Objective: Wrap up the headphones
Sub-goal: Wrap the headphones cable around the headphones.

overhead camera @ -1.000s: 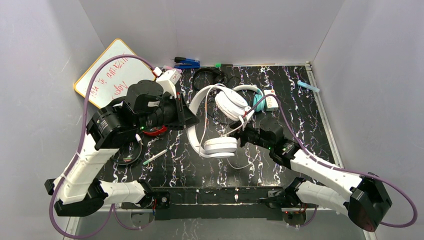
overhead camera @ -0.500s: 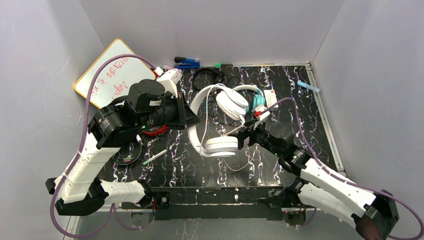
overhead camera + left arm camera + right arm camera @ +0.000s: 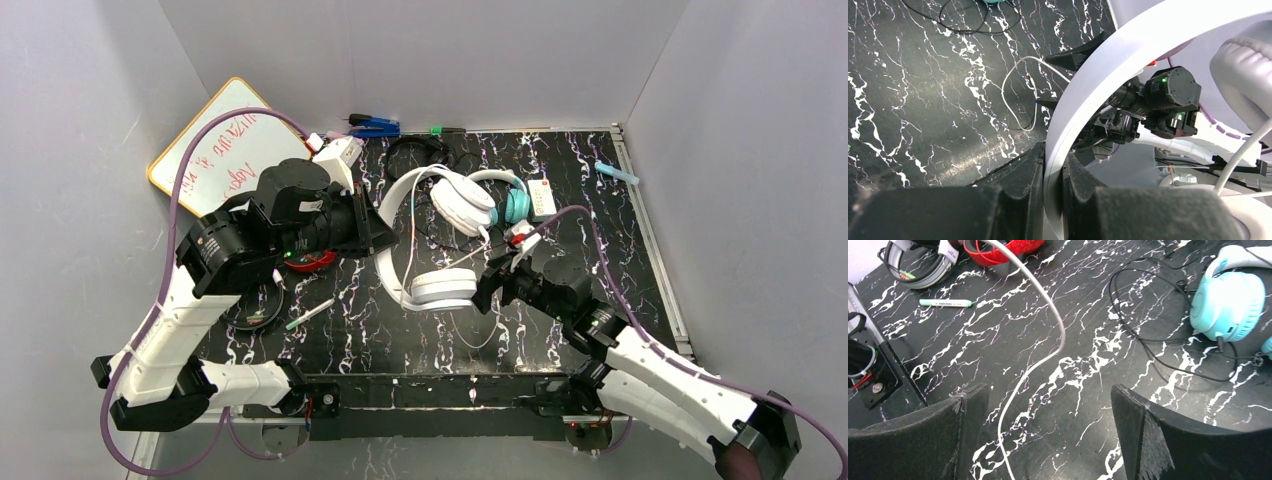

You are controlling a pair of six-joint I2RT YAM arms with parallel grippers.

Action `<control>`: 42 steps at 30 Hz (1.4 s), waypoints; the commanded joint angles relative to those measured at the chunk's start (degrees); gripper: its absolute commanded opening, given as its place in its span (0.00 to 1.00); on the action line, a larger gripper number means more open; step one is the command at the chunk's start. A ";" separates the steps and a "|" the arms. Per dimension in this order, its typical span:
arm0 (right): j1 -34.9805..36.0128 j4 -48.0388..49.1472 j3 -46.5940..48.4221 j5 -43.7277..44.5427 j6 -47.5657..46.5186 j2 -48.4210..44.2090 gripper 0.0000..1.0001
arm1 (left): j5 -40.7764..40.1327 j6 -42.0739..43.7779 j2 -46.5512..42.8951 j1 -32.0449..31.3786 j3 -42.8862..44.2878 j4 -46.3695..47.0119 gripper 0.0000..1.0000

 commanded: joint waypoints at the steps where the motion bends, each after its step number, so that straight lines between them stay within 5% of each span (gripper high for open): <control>1: -0.25 6.60 0.90 -2.64 -0.20 4.49 0.99 | 0.22 -1.52 -0.47 0.09 1.73 2.00 0.00; 17: -0.25 29.75 6.21 -6.54 7.39 29.44 0.91 | 0.42 -2.23 -0.54 0.02 1.84 2.24 0.00; 19: -0.25 30.79 7.09 -7.18 7.90 32.29 0.81 | 0.42 -2.35 -0.78 0.06 1.40 2.68 0.00; 24: -0.25 32.45 6.83 -8.42 10.27 33.88 0.26 | -1.63 -2.34 -0.66 0.06 1.45 3.17 0.00; 27: -0.25 33.69 4.91 -11.08 14.13 33.27 0.08 | -5.61 -2.03 1.17 0.05 3.40 3.10 0.00; 34: 3.54 33.45 -0.91 -17.14 20.98 28.89 0.01 | -13.51 -0.74 6.99 0.18 6.59 4.91 0.00; 42: 15.02 29.44 -5.61 -11.26 25.09 20.91 0.01 | -23.04 4.09 13.30 3.60 11.19 5.96 0.00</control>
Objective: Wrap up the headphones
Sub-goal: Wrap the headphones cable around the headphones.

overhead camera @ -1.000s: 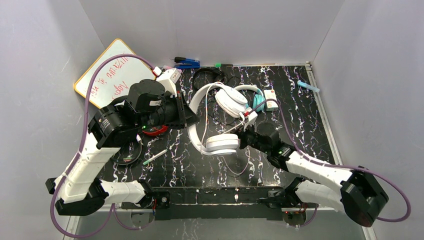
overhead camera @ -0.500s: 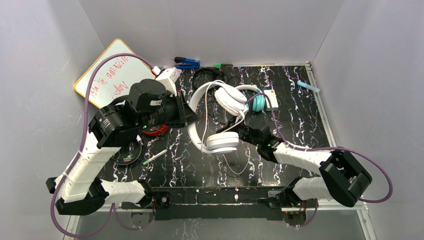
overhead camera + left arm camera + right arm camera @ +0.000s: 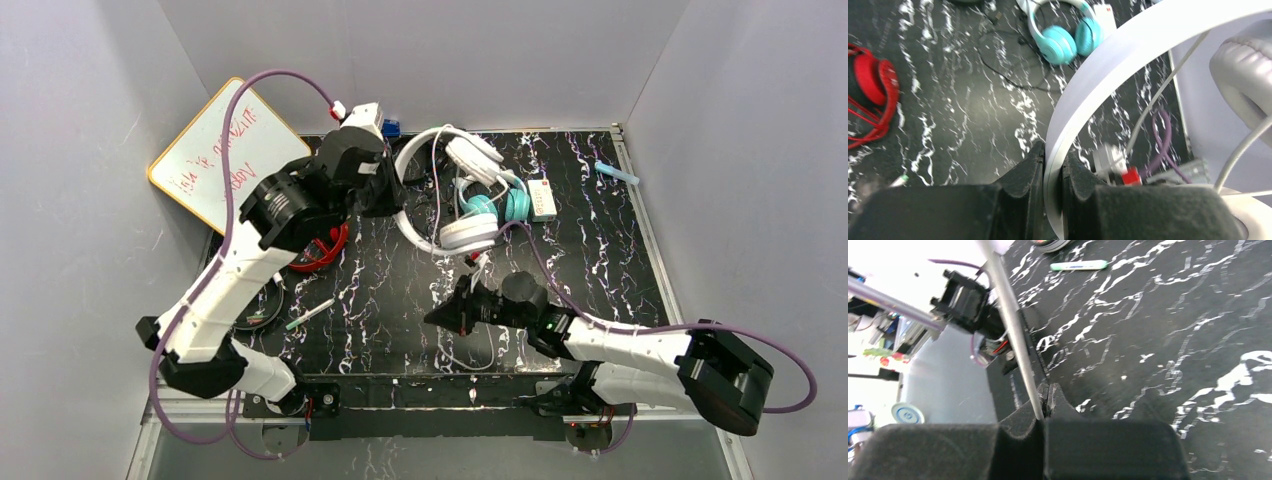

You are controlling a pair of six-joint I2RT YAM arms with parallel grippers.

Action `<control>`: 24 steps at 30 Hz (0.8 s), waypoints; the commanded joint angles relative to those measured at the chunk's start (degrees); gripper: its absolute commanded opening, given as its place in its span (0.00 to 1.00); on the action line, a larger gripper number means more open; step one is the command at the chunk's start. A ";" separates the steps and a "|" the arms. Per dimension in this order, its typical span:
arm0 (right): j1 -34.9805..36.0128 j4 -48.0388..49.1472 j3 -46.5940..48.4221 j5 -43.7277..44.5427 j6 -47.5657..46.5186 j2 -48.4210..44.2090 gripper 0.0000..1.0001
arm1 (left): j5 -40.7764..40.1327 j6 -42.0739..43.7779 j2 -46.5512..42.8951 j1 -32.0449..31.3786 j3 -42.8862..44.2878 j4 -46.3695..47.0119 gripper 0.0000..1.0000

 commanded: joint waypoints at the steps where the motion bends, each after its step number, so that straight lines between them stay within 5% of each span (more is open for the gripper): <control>1: 5.44 -0.41 -0.78 3.01 3.66 -2.54 0.01 | -8.15 2.69 1.90 2.75 6.08 3.02 0.00; 12: 15.13 3.43 6.01 4.89 7.87 6.49 0.05 | 7.88 -6.82 0.01 18.09 -10.09 17.53 0.00; 24: 18.25 -7.56 15.78 7.36 7.88 4.98 0.09 | -3.60 -4.07 -0.68 23.35 -23.16 21.58 0.00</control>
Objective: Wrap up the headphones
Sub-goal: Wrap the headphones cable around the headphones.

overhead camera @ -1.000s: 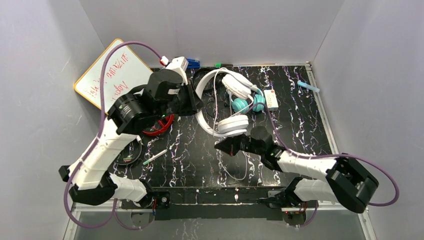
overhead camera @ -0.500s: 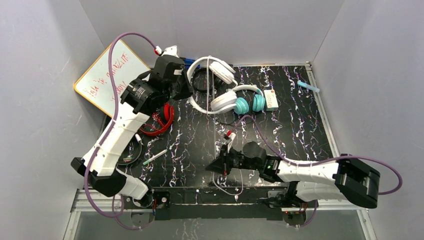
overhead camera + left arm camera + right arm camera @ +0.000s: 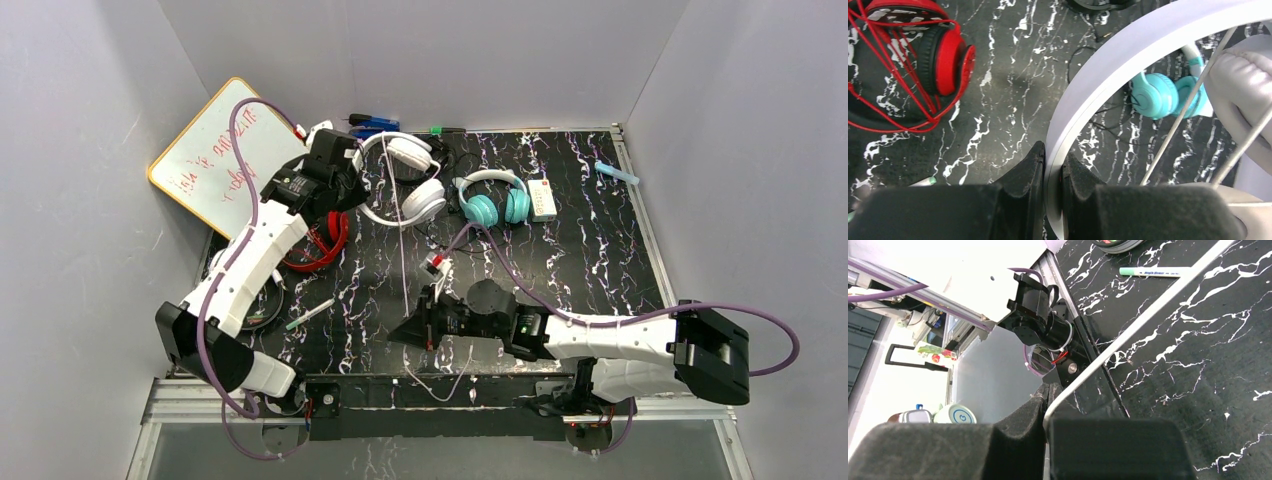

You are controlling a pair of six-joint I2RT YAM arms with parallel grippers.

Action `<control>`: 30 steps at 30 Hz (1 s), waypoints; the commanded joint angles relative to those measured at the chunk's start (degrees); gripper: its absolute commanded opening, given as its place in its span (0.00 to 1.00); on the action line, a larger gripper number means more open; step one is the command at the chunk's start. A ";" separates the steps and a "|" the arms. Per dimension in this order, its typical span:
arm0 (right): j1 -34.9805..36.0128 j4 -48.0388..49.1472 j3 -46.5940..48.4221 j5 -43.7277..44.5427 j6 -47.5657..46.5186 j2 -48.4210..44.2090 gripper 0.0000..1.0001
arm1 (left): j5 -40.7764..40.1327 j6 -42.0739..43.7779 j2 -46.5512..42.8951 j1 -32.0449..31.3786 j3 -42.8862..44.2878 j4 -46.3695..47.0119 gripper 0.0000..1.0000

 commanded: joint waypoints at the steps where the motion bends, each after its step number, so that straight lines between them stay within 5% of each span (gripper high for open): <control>1: 1.42 -6.98 5.44 0.06 -0.92 -1.36 0.10 | -6.87 0.91 -3.10 0.73 -2.83 8.04 0.00; 10: 0.29 -39.88 29.97 5.92 -7.37 4.63 0.12 | -13.32 21.45 -10.67 0.64 -17.02 14.89 0.00; 13: -1.12 -43.67 32.78 5.17 -8.46 4.61 0.01 | -13.38 29.15 -14.72 0.64 -21.65 16.42 0.00; 18: -5.45 -48.92 34.88 4.46 -11.33 3.26 0.01 | -9.39 41.64 -19.22 0.40 -25.27 13.43 0.00; 30: -9.27 -60.46 44.45 13.67 -20.28 8.78 0.04 | -0.63 44.65 -19.17 -2.44 -21.06 -3.92 0.00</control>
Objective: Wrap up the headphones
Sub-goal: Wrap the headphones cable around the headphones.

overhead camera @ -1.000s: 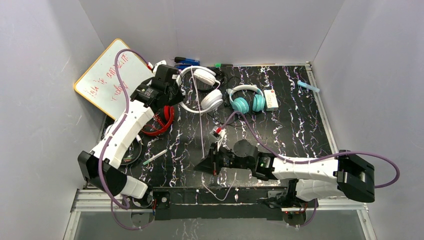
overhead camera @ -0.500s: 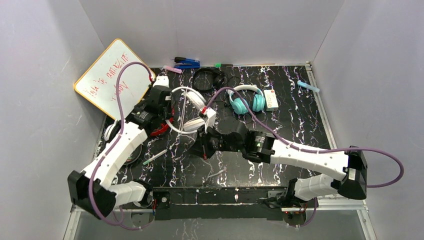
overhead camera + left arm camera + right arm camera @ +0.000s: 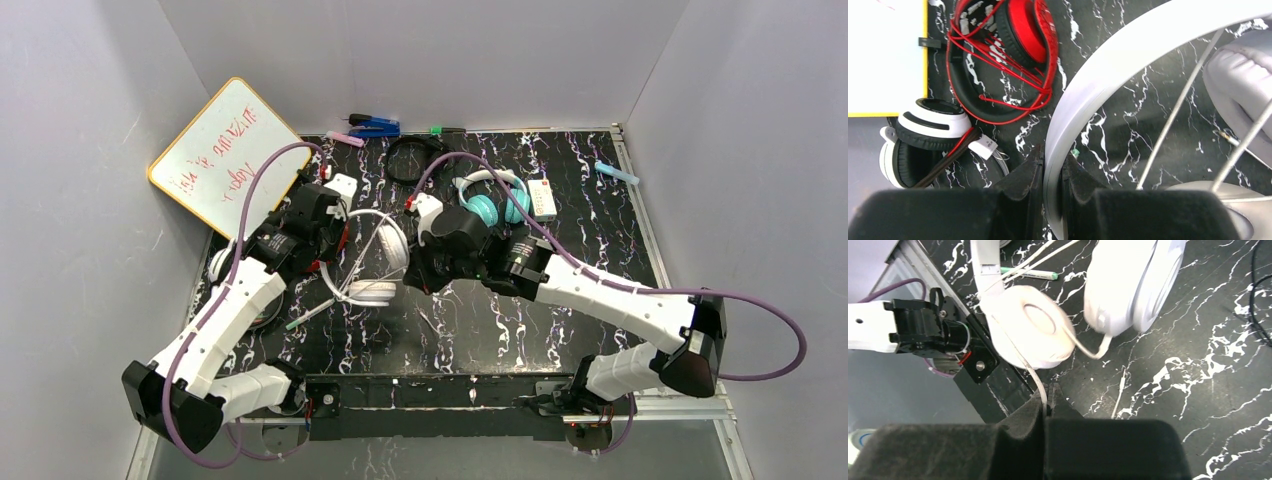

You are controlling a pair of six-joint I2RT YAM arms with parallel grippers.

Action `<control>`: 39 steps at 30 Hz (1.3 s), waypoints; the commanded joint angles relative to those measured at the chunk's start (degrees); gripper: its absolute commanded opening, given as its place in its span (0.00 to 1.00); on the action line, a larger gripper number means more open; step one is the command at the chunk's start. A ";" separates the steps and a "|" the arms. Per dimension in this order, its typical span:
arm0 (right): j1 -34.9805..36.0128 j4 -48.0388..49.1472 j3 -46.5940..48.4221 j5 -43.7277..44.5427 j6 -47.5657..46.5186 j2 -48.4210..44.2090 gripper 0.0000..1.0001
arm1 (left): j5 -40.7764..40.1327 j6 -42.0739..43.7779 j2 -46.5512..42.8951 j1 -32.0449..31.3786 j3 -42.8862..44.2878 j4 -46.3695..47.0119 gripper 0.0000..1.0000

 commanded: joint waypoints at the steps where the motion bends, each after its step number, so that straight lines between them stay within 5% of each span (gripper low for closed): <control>1: -0.46 -3.13 5.16 6.35 -4.11 1.18 0.05 | 3.22 1.73 -1.00 -2.07 2.45 -6.35 0.00; 9: -3.86 -5.31 8.78 12.61 -5.05 3.97 0.12 | 3.68 0.57 -1.50 -5.32 1.14 -8.77 0.00; 23: -13.59 -3.12 4.13 5.84 -5.90 2.37 0.13 | 9.15 -2.23 -1.37 -6.66 0.96 -8.90 0.00; 33: -21.87 6.45 -2.96 -9.74 -8.49 0.79 0.16 | 26.49 -5.09 -4.83 -6.75 2.74 -7.14 0.00; 39: -23.89 11.56 -8.60 -16.06 -8.20 -1.49 0.16 | 32.29 -14.78 -4.66 -7.10 4.48 -4.58 0.00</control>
